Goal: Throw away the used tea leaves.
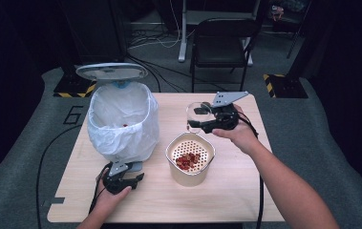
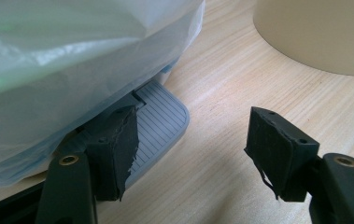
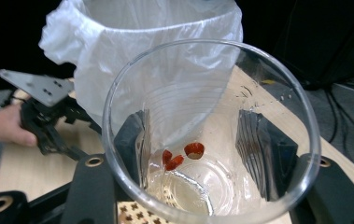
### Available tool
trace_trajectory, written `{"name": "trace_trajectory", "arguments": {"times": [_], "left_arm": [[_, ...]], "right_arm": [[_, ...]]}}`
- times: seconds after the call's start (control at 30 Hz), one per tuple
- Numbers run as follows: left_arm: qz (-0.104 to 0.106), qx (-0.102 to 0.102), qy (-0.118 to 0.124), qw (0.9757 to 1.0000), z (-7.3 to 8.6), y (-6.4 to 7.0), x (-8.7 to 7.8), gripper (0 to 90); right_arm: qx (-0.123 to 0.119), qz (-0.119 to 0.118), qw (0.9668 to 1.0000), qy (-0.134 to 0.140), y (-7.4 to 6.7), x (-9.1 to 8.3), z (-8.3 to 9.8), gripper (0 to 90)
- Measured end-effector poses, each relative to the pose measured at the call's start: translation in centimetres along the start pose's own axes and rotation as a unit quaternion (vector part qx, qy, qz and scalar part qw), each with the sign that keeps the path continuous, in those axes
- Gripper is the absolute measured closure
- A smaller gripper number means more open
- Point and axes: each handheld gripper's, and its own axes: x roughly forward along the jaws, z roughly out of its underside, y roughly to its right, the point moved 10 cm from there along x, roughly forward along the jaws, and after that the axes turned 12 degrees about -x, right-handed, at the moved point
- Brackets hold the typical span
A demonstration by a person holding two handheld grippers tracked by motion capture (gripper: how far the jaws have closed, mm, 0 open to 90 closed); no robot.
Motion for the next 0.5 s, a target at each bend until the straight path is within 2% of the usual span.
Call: {"name": "trace_trajectory", "arguments": {"times": [0.17, 0.37, 0.5], "left_arm": [[0.0, 0.0, -0.001, 1.0, 0.0, 0.0, 0.0, 34.0], [0.0, 0.0, -0.001, 1.0, 0.0, 0.0, 0.0, 34.0], [0.0, 0.0, -0.001, 1.0, 0.0, 0.0, 0.0, 34.0]], "right_arm": [[0.018, -0.008, 0.9997, 0.013, -0.1, 0.2, -0.3, 45.1], [0.032, -0.017, 0.9993, 0.009, -0.7, 0.6, -0.4, 45.2], [0.04, -0.019, 0.9988, 0.018, -0.8, 0.3, -2.2, 45.4]]}}
